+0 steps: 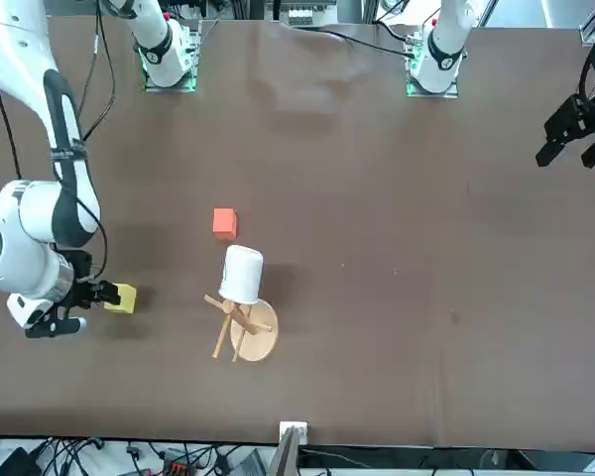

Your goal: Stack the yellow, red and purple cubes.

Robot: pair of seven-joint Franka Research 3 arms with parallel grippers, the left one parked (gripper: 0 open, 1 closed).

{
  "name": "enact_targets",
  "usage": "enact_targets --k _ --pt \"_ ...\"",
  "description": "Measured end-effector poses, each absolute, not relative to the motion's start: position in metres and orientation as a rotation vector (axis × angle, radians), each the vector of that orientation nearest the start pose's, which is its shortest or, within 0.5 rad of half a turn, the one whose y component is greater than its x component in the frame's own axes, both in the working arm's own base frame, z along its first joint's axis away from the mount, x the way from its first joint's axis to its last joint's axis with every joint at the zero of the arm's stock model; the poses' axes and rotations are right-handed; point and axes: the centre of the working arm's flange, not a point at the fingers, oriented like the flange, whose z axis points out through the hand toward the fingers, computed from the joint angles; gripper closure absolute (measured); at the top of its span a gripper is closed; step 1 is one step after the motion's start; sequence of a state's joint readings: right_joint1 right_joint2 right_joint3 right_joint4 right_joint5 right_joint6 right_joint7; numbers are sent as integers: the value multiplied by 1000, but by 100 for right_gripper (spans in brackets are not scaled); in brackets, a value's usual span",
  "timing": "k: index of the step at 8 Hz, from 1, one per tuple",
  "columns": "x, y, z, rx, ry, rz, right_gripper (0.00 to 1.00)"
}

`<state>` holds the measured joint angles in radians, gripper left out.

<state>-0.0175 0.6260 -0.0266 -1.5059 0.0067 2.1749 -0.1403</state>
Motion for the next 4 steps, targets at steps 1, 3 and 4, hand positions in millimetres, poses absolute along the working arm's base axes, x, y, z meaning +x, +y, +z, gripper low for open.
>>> enact_targets --k 1,3,4 --pt "709 -28 293 -3151 -150 -66 0" --pt "702 -31 273 -3153 -138 -76 0" --pt "699 -33 267 -3154 -132 -70 0"
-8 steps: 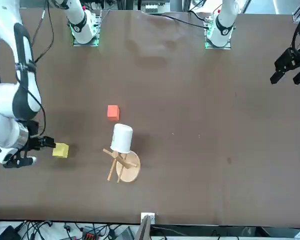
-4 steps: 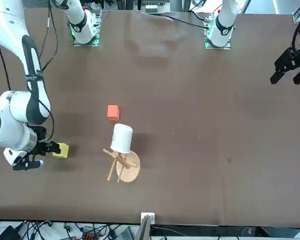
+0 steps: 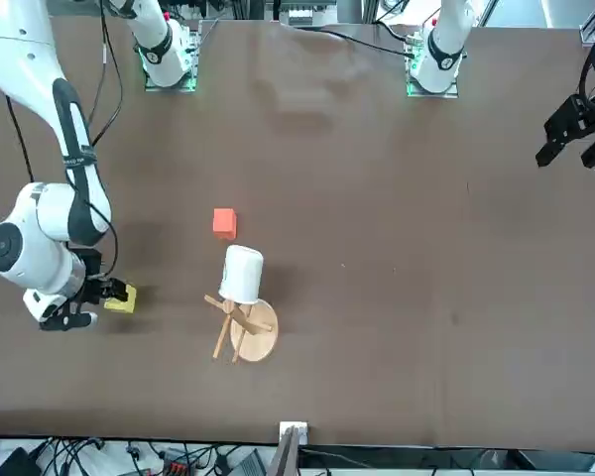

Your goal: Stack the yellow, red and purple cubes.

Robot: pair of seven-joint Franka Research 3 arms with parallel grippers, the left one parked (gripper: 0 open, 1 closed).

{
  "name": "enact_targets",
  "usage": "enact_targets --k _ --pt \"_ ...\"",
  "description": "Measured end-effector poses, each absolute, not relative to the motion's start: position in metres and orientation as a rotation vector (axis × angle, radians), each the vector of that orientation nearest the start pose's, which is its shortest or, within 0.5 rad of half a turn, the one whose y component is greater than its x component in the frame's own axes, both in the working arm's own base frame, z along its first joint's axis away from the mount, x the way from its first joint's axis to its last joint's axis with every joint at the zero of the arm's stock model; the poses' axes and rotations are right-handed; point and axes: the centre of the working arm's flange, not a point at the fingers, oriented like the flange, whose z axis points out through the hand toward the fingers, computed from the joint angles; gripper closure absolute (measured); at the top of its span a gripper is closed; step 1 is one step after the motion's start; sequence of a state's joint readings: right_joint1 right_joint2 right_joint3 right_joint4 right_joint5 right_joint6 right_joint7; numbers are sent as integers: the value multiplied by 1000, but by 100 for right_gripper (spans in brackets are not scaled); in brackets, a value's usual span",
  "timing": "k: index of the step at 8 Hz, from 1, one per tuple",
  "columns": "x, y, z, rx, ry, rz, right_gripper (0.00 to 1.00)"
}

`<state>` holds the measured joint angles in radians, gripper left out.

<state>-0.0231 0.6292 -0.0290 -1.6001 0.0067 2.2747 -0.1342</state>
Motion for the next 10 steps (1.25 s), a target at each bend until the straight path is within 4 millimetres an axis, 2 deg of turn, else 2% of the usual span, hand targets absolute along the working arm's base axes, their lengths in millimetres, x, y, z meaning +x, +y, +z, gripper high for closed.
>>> enact_targets --k 10 --pt "693 -42 240 -3156 -45 -24 0"
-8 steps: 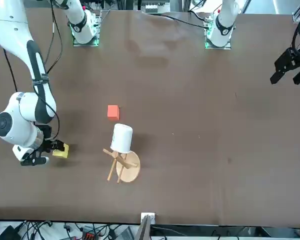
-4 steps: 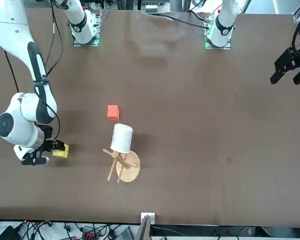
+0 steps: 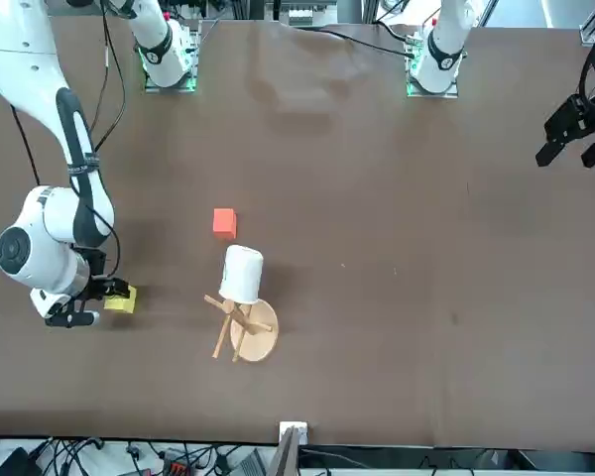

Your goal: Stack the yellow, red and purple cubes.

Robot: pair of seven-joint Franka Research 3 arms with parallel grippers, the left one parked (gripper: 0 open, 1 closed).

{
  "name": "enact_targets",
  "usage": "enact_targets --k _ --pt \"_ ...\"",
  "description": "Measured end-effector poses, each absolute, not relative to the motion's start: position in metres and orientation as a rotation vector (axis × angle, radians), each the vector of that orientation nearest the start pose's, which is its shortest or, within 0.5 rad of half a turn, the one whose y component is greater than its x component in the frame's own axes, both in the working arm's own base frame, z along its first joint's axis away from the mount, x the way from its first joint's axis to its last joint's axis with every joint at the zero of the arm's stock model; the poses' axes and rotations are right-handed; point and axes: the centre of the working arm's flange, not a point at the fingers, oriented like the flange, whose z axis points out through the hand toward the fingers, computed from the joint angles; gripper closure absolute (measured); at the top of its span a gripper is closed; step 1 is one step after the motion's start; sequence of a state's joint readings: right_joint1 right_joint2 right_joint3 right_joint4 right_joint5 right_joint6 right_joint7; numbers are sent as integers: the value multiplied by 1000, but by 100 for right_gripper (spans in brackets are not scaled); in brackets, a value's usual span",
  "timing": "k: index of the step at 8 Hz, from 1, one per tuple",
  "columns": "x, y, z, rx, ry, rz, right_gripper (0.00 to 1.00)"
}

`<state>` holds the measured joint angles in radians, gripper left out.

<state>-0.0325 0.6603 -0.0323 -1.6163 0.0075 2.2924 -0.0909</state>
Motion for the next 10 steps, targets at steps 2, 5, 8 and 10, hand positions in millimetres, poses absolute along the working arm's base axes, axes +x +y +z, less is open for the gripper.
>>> enact_targets --k 2,5,8,10 --pt "693 -42 235 -3155 -39 -16 0" --pt "693 -42 235 -3155 -36 -28 0" --pt "693 -42 230 -3155 -36 -20 0" --pt "692 -42 225 -3154 -36 -11 0"
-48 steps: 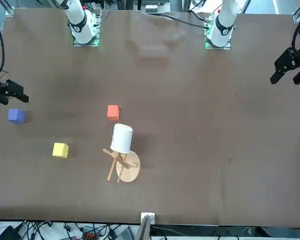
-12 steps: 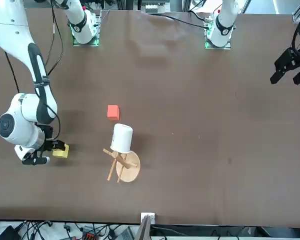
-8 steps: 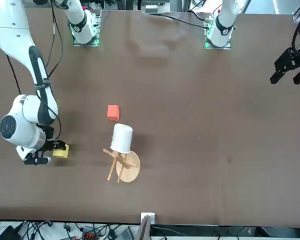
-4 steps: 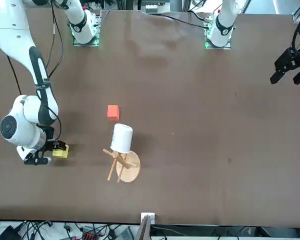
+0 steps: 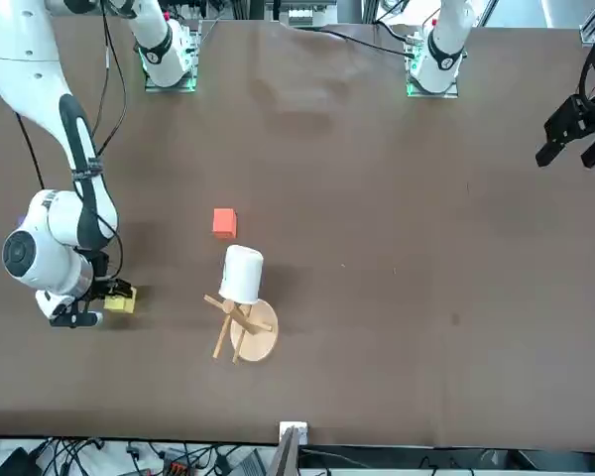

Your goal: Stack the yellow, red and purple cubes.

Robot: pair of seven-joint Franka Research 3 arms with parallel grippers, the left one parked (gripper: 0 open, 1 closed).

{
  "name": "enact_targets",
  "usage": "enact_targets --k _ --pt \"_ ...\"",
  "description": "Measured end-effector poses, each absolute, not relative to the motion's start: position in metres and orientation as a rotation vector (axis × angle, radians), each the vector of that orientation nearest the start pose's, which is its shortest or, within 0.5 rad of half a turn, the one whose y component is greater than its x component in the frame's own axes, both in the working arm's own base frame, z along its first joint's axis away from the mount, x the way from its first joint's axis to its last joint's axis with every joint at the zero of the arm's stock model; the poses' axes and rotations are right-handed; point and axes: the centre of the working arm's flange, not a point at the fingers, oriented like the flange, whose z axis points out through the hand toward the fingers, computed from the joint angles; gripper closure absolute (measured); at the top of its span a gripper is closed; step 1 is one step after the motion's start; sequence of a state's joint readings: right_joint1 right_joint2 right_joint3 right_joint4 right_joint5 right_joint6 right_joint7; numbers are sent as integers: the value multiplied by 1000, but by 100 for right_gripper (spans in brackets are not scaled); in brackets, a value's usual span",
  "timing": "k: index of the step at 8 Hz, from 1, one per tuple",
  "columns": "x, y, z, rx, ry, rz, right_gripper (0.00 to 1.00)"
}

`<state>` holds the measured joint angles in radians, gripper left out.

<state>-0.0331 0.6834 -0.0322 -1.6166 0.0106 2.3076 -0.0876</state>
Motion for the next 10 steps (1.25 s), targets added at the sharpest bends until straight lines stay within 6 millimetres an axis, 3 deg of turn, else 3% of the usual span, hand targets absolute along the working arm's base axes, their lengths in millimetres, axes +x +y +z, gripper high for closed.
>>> enact_targets --k 4,7,10 --pt "692 -42 219 -3154 -33 0 2" --pt "693 -42 223 -3154 -15 -8 27" --pt "693 -42 224 -3154 -14 -9 32"
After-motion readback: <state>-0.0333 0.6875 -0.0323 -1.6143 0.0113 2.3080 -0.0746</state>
